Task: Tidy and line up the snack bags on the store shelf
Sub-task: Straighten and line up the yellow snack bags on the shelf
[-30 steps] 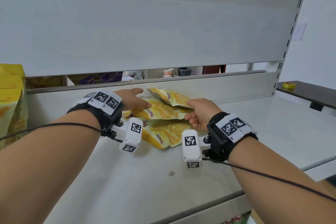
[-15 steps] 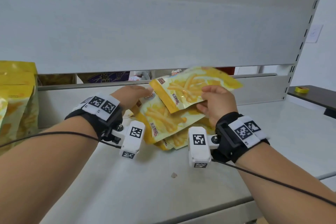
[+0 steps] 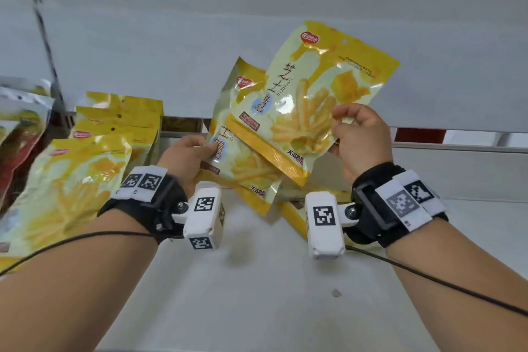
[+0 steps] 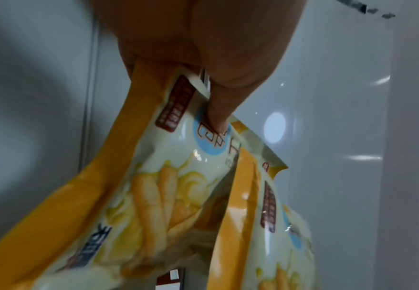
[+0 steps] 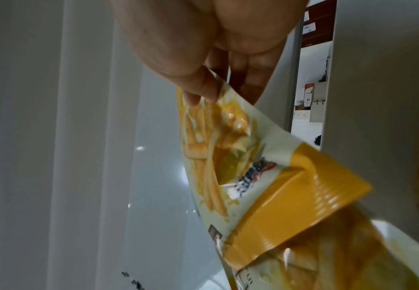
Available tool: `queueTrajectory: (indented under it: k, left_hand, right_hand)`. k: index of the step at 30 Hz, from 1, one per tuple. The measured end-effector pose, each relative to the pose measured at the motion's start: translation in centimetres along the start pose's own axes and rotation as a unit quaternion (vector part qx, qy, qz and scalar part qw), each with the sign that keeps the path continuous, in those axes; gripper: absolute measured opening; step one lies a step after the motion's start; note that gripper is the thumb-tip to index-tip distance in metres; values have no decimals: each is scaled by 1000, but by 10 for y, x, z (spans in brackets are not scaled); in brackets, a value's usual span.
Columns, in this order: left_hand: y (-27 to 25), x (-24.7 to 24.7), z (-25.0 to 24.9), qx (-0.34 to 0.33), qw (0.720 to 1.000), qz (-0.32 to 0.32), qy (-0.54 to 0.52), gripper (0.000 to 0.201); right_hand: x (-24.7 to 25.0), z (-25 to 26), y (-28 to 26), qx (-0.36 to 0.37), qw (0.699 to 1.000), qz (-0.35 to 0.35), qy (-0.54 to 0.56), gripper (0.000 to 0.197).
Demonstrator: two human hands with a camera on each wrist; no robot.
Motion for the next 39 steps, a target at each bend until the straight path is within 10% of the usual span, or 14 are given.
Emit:
queueTrajectory:
  k: [21, 27, 39]
  left_hand:
    - [48, 39, 70, 100, 988, -91, -76, 29]
    - [42, 33, 59, 90, 962, -65, 248, 40]
    - [38, 35, 59, 83, 973, -4, 216, 60]
  right_hand:
    - [-88, -56, 7, -23, 972, 102, -210, 40]
    - [-106, -62, 0, -35, 953, 127, -271, 36]
    - [-104, -63, -18, -59, 908, 250, -330, 47]
Point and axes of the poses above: each hand's wrist, its own y-axis towards the middle knuckle, its own x-axis out of the back of the hand, z = x × y, the point moved 1 cm from there along y, towards the middle knuckle, and after that the axes turned 6 degrees about -x, right-handed, at the moved point
